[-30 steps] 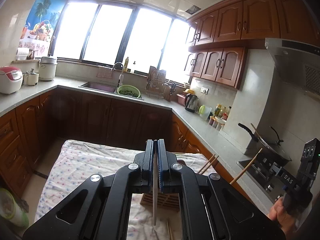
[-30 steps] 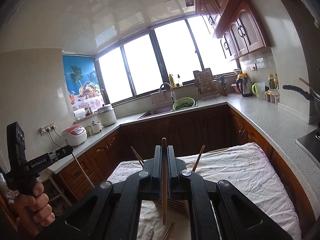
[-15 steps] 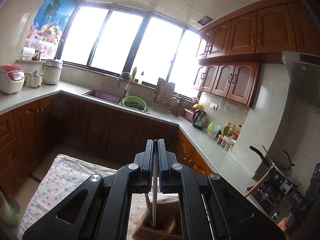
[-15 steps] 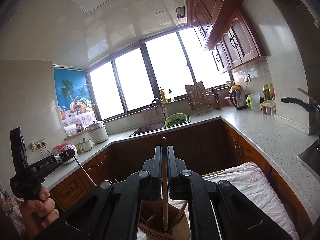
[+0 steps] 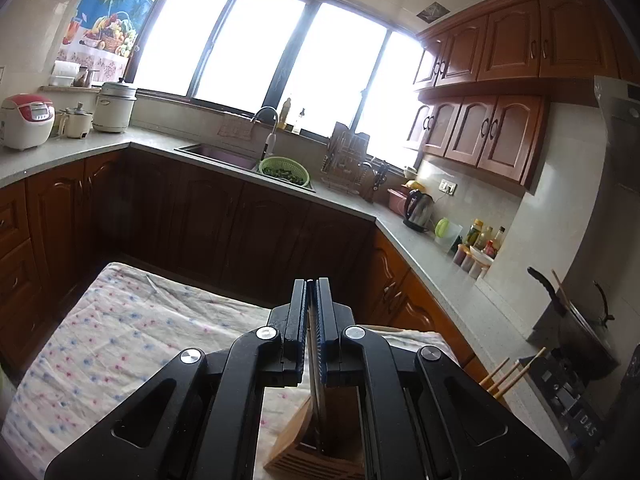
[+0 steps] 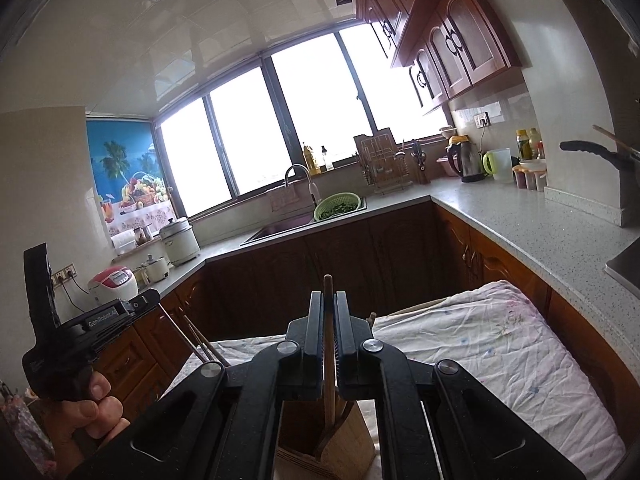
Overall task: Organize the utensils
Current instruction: 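Lower the chopsticks into the holder and open both tools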
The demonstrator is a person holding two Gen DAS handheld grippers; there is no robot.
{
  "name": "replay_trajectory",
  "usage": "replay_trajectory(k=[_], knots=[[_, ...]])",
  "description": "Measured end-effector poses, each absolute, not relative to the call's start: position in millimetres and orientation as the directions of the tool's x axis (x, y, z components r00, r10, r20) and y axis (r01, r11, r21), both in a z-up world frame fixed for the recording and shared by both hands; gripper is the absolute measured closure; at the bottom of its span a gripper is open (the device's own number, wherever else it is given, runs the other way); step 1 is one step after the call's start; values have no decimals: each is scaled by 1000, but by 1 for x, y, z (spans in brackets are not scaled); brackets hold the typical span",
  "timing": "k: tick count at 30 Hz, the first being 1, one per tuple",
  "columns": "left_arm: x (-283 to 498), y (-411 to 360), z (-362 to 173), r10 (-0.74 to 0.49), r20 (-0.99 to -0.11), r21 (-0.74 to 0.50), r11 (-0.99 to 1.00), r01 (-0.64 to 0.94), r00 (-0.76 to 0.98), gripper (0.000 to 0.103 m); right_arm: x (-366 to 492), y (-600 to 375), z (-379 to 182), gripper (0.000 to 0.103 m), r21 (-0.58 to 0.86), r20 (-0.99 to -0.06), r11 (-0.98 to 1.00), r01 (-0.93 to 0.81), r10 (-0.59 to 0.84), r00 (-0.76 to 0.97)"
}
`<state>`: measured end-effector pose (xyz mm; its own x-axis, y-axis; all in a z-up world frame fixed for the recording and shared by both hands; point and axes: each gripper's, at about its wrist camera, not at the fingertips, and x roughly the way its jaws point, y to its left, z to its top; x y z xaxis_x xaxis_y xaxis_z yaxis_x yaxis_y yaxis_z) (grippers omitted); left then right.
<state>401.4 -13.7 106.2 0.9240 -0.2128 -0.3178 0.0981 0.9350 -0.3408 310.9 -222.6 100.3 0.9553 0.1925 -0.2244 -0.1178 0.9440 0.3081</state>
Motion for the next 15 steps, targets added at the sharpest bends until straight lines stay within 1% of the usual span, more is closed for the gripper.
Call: replay_trajectory(k=[4,6,11,15], knots=[[407,-20,90,-220,-358,-322,941,101,908,99,317,-220,85,99,317,-267,942,-115,205,942],[410,-22,82,-221,-381,-311,945,100,898,99,316,-221,82,100,313,-264,943,-114,202,943],[408,-28,77,-236,-390,-296,947,121,890,99,317,-221,85,100,312,-280,944,-105,197,940],[410,-27,78,-244,-392,-302,945,127,887,99,323,-222,84,103,322,-297,942,-99,200,934]])
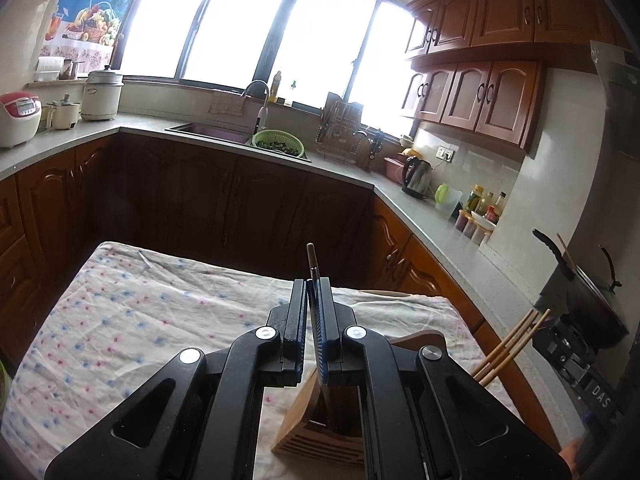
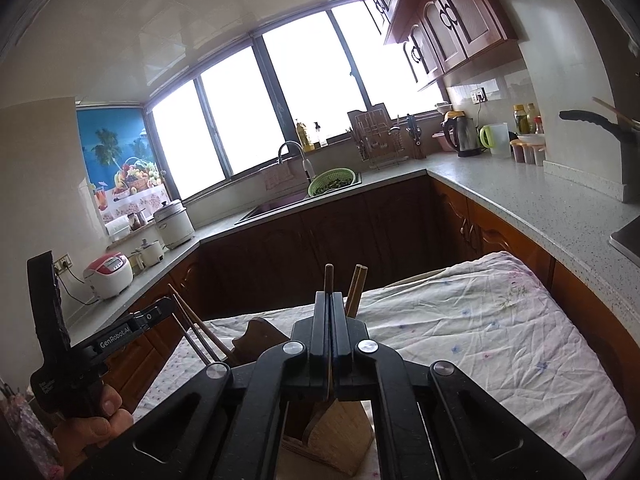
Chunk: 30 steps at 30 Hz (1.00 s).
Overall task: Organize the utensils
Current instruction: 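Lower the chopsticks into the holder and open both tools, then move both tools back over the remaining utensils on the cloth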
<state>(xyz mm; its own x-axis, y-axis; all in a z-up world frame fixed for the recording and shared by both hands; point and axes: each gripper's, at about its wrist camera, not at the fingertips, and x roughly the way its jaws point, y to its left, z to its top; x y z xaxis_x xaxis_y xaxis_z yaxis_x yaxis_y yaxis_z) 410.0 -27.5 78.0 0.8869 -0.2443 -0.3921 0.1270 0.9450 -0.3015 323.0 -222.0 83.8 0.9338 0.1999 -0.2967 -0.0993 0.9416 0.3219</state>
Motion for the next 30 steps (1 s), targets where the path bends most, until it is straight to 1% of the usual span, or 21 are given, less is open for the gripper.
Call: replay_trajectory(k=[8,9,13,14,15,16,17,18,19,21,22,23,24,25,26,27,30], knots=[[410,-26,79,-248,-401,-300,945,129,882,99,324,-224,80,102,340,-312,936,-93,205,928],[411,-25,79,-251,-402,-306,943,130,880,99,324,-224,80,97,342,-312,935,-95,209,927],[408,-25,79,-264,-416,-311,940,136,870,97,322,-224,82,96,357,-309,928,-104,223,925],[407,-25,78,-268,-420,-313,940,139,867,94,321,-225,83,95,359,-309,927,-104,223,924],[405,-25,78,-270,-422,-314,939,140,866,92,320,-226,84,91,362,-309,926,-103,224,924],[403,-25,78,-272,-421,-312,939,143,865,83,319,-226,83,87,366,-309,925,-100,222,925],[399,-25,78,-269,-420,-307,941,144,866,69,317,-227,83,76,372,-308,923,-99,223,925],[395,-25,79,-263,-420,-301,943,140,869,60,316,-228,83,65,377,-307,921,-99,225,925],[391,-25,80,-259,-414,-298,944,139,873,48,314,-228,83,62,380,-306,920,-96,223,926],[383,-24,82,-257,-406,-293,945,142,877,44,310,-230,83,61,387,-304,917,-95,224,926],[379,-22,83,-256,-411,-292,946,140,875,34,309,-231,83,59,392,-305,915,-94,226,925],[374,-20,82,-256,-413,-295,946,137,874,23,306,-232,83,50,398,-304,912,-97,230,924],[369,-18,82,-254,-411,-298,945,134,875,21,303,-233,82,39,403,-301,910,-98,233,925],[363,-15,81,-251,-412,-297,946,131,876,19,299,-234,82,34,405,-297,909,-100,235,926],[357,-13,79,-247,-416,-291,948,129,875,17,295,-235,82,26,404,-291,909,-103,234,928],[351,-11,77,-242,-423,-283,951,127,873,16,290,-235,82,23,401,-284,910,-106,233,930],[333,-6,68,-225,-449,-265,958,112,865,15,275,-236,78,22,396,-282,912,-110,234,930]])
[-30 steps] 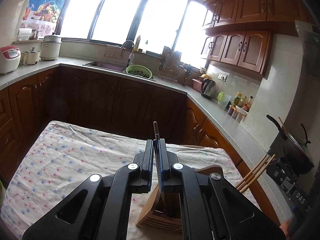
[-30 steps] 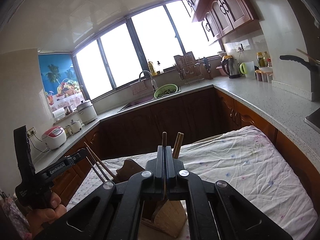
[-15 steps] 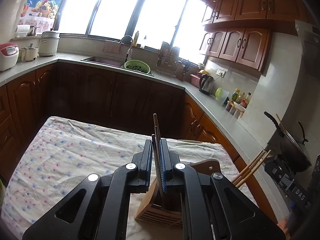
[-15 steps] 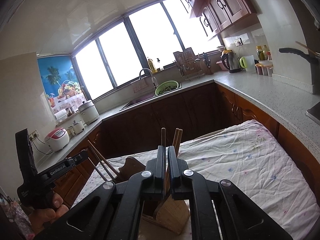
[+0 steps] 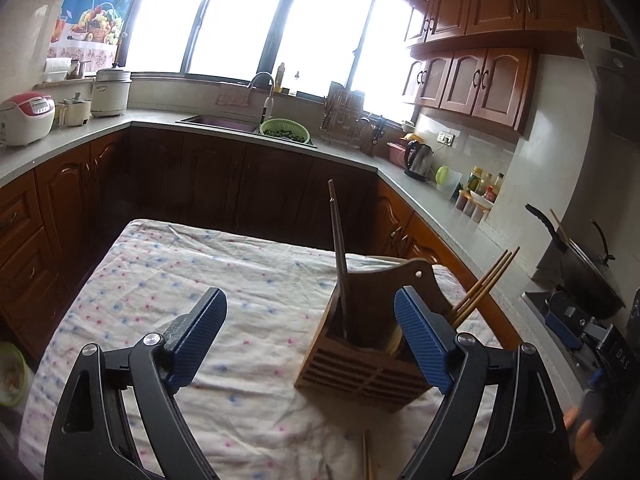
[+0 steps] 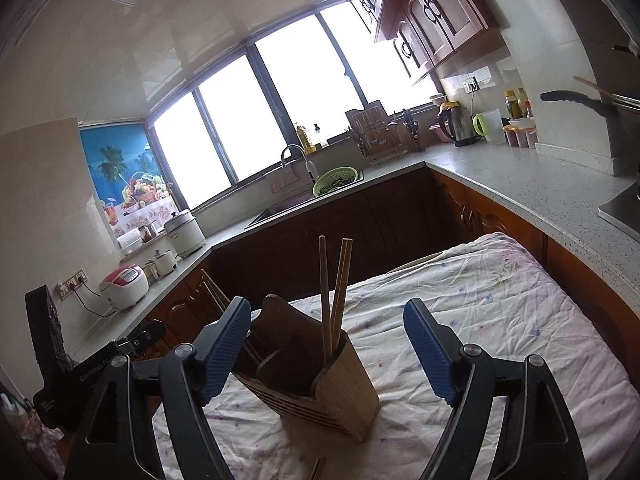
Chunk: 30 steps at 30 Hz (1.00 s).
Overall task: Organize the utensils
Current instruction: 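Move both tools back over the remaining utensils on the cloth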
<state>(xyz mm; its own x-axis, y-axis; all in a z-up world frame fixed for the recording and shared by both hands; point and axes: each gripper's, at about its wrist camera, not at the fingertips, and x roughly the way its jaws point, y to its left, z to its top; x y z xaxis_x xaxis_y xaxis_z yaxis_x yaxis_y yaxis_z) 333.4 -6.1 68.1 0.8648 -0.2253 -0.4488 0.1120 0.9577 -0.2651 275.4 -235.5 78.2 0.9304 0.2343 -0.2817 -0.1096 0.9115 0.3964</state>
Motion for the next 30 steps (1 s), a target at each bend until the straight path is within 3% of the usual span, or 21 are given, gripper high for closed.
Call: replay_trajectory(k=[13,30], knots=[[269,17,28,-239,-548,-301,950,78,801,15,227,-242,45,22,431,-352,899,-79,249,902],[216,26,-1,-216,-634,-262,963,56,743,15,164,-235,15,22,418,-426,906,-70,264,865]])
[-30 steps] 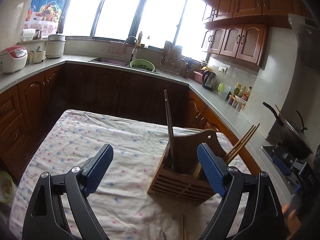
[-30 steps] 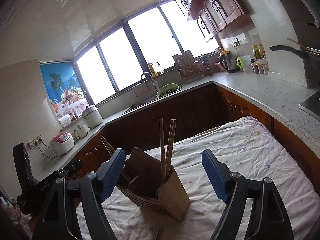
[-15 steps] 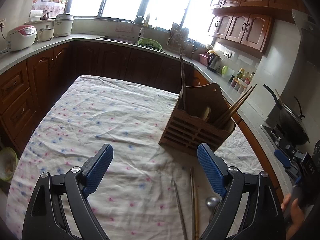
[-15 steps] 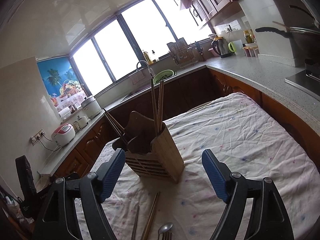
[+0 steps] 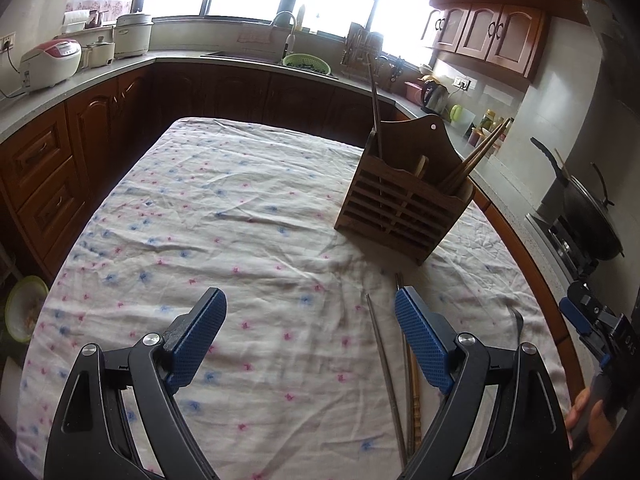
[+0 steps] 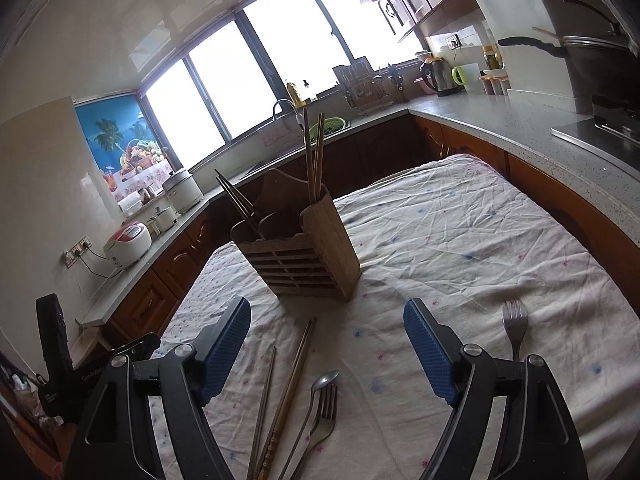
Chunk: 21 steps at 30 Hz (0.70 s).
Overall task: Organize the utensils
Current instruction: 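Move both tools back over the remaining utensils on the cloth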
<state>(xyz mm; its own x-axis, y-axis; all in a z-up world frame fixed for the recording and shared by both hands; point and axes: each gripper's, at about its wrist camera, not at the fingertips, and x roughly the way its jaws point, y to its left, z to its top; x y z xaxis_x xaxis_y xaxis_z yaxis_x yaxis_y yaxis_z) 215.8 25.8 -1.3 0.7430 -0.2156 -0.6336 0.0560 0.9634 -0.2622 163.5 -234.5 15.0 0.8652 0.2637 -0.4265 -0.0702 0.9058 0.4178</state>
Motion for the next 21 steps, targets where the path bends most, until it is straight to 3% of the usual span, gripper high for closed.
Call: replay_trajectory(k=[17,21], knots=[[206,17,-35,-196,-708,-222,974,50,679,15,149,-219,-29,24,402,-512,912,-79,295,807],[209,21,-39,-178,-716,-216,976,28,675,15,154,-209,-34,48,395,-536,913,-99,316,783]])
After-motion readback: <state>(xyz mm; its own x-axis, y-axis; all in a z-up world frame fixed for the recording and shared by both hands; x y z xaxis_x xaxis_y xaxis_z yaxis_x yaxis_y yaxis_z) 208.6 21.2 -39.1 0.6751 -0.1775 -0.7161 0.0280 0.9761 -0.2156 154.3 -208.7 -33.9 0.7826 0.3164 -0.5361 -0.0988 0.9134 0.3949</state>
